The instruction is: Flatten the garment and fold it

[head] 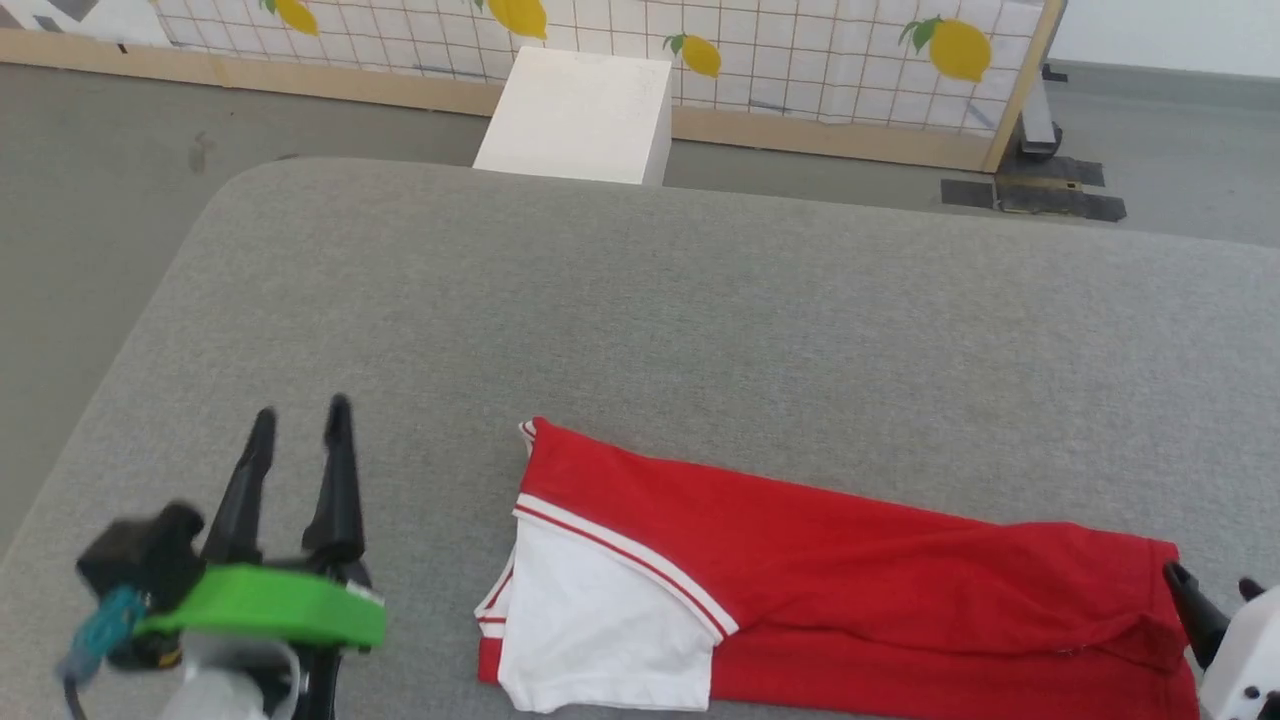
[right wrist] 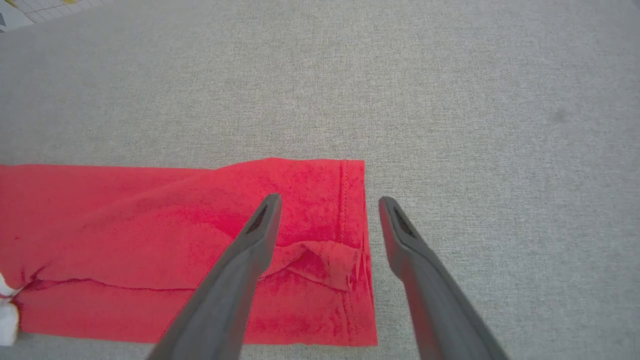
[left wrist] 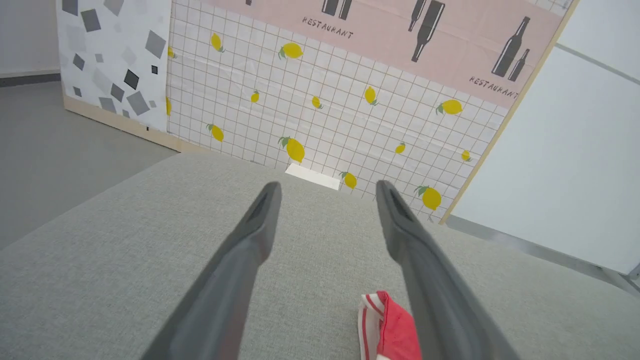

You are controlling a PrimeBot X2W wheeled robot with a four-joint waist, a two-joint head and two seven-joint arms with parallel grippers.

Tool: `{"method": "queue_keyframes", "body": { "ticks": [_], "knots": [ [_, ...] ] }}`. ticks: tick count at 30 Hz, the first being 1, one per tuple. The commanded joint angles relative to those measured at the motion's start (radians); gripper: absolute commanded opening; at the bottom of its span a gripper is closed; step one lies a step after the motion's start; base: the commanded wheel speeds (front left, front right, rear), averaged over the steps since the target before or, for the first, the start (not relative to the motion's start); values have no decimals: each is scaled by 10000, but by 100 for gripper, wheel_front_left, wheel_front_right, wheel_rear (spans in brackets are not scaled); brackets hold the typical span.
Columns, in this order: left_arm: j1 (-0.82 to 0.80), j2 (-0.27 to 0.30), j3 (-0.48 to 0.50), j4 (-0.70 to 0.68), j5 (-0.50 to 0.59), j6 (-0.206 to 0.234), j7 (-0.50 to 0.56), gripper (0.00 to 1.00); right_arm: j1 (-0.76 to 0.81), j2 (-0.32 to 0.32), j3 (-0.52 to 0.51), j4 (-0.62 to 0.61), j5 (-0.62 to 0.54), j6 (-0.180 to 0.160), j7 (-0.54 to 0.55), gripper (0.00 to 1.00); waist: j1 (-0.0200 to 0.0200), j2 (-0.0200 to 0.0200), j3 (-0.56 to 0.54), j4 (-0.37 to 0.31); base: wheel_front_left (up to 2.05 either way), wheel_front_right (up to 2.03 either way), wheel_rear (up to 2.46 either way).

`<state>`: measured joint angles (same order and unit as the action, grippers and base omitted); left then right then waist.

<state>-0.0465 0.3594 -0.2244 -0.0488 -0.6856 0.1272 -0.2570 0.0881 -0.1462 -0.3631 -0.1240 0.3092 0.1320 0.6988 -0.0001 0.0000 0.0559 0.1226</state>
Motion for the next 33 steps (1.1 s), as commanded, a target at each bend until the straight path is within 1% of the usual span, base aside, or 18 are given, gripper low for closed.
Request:
{"method": "queue_keyframes", "body": {
  "ticks": [1, 3, 7, 8, 13, 16, 20, 21, 22, 23, 28, 33],
  "knots": [
    [406, -257, 327, -154, 547, -103, -44, 100, -33, 206, -179, 112, -182, -13, -117, 100, 1, 0, 8, 61, 0, 0, 0],
    [814, -675, 853, -371, 1430, -276, -45, 100, -65, 442, -456, 347, -450, -13, -239, 100, 1, 0, 15, 115, 0, 0, 0],
    [1346, -1114, 1273, -419, 2987, -572, -45, 100, -150, 704, -911, 971, -640, -13, -437, 100, 1, 0, 67, 207, 0, 0, 0],
    [1576, -1549, 1468, -507, 3670, -694, -46, 100, -217, 807, -1175, 1532, -650, -13, -543, 100, 1, 0, 113, 308, 0, 0, 0],
    [1771, -2246, 1773, -575, 4187, -1086, -46, 100, -328, 889, -1184, 2459, -438, -13, -684, 100, 1, 0, 233, 485, 0, 0, 0],
    [1749, -2474, 1928, -528, 4382, -1351, -46, 100, -387, 905, -1058, 2931, -253, -13, -771, 100, 1, 0, 323, 572, 0, 0, 0],
    [1683, -2663, 2093, -480, 4560, -1598, -47, 100, -436, 921, -955, 3459, -36, -13, -843, 100, 1, 0, 447, 651, 0, 0, 0],
    [1667, -2707, 2127, -461, 4603, -1656, -47, 100, -420, 922, -889, 3597, -41, -13, -863, 77, 1, 0, 488, 668, 0, 0, 0],
    [1652, -2748, 2157, -442, 4644, -1703, -47, 100, -403, 924, -816, 3719, -33, -13, -882, 41, 1, 0, 514, 678, 0, 0, 0],
    [1644, -2779, 2180, -430, 4672, -1736, -47, 100, -387, 925, -716, 3798, -14, -13, -900, 0, 1, 0, 536, 685, 0, 0, 0],
    [1651, -2930, 2273, -326, 4756, -1851, -47, 100, -317, 828, -67, 3901, 195, -13, -1204, 0, 1, 0, 526, 619, 0, 0, 0],
    [1762, -3006, 2280, -131, 4782, -1923, -47, 100, -387, 228, -284, 3963, -75, -13, -1850, 0, 1, 0, 305, 461, 0, 0, 0]
  ]
}}
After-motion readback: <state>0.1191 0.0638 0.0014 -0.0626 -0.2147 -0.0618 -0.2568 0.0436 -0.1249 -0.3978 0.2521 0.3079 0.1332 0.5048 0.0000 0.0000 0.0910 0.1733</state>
